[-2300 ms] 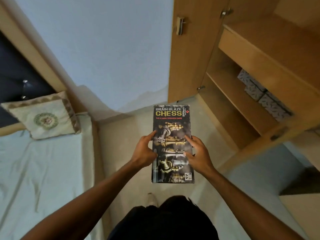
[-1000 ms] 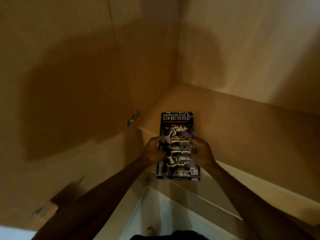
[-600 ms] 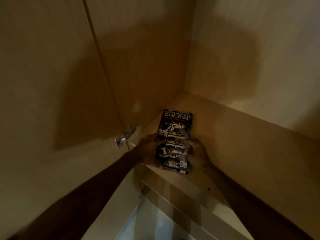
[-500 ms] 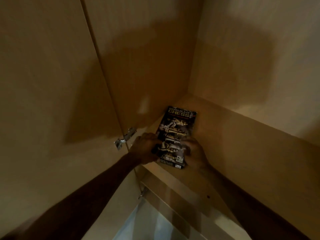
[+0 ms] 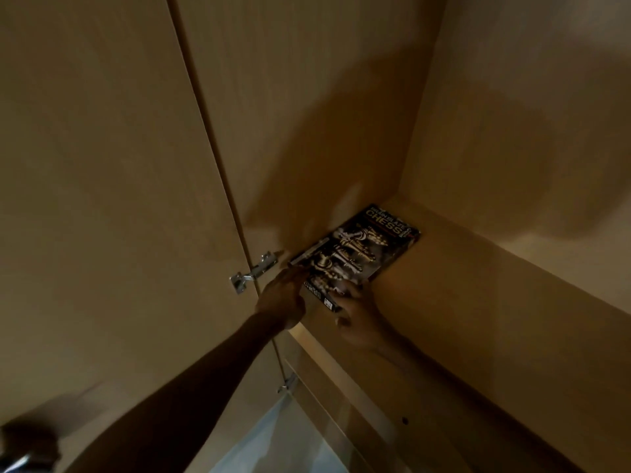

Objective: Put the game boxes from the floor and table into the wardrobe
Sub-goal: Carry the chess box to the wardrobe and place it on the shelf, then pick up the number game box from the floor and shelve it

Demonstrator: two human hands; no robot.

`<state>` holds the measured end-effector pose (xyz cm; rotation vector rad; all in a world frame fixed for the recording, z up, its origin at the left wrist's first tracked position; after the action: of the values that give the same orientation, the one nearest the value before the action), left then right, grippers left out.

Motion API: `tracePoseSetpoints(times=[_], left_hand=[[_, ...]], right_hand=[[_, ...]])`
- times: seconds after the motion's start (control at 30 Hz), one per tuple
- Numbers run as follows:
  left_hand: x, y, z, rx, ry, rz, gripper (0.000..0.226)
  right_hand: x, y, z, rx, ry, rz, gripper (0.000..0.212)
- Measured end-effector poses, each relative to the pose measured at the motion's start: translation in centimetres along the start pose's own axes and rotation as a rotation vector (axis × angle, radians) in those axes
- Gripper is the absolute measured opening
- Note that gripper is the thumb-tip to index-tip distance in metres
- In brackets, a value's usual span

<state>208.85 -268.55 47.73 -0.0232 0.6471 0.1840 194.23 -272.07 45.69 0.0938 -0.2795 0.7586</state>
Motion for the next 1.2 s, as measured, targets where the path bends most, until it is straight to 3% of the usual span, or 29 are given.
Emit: tracePoseSetpoints(times=[0.13, 0.4, 0.53, 0.87, 1.2], left_hand=[[-0.3, 1.1, 0.2, -0.011, 0.05, 0.061, 0.058], [3.5, 13.7, 0.4, -0.384, 0.285, 0.239, 0.038], [7.2, 22.3, -0.6, -0.508, 0.402, 0.403, 0.035], [13.4, 54.3, -4.6, -0.951, 0.624, 0.903, 0.027], [11.0, 86.4, -8.8, -1.371, 0.639, 1.183, 0.027]], right_hand=[[-0.3, 0.1, 0.2, -0.004, 0.006, 0.021, 0.055], [3.4, 4.5, 0.4, -0.063, -0.359, -0.015, 0.033], [7.5, 6.9, -3.1, 0.098, -0.525, -0.008, 0.033], [28.5, 19.4, -15.4, 0.592, -0.448, 0.362, 0.031], [51.2, 41.1, -22.1, 0.836, -0.289, 0.82, 0.028]])
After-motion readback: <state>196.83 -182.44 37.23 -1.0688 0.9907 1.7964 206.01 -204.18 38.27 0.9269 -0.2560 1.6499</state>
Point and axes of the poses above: each hand's wrist, its own y-axis away from the middle knuckle, its own z-axis out of the back of the hand, x = y × z, the point moved 8 cm from there along -y, towards the middle knuckle, and after that the axes turned 14 degrees about y, right-handed, at the moved point
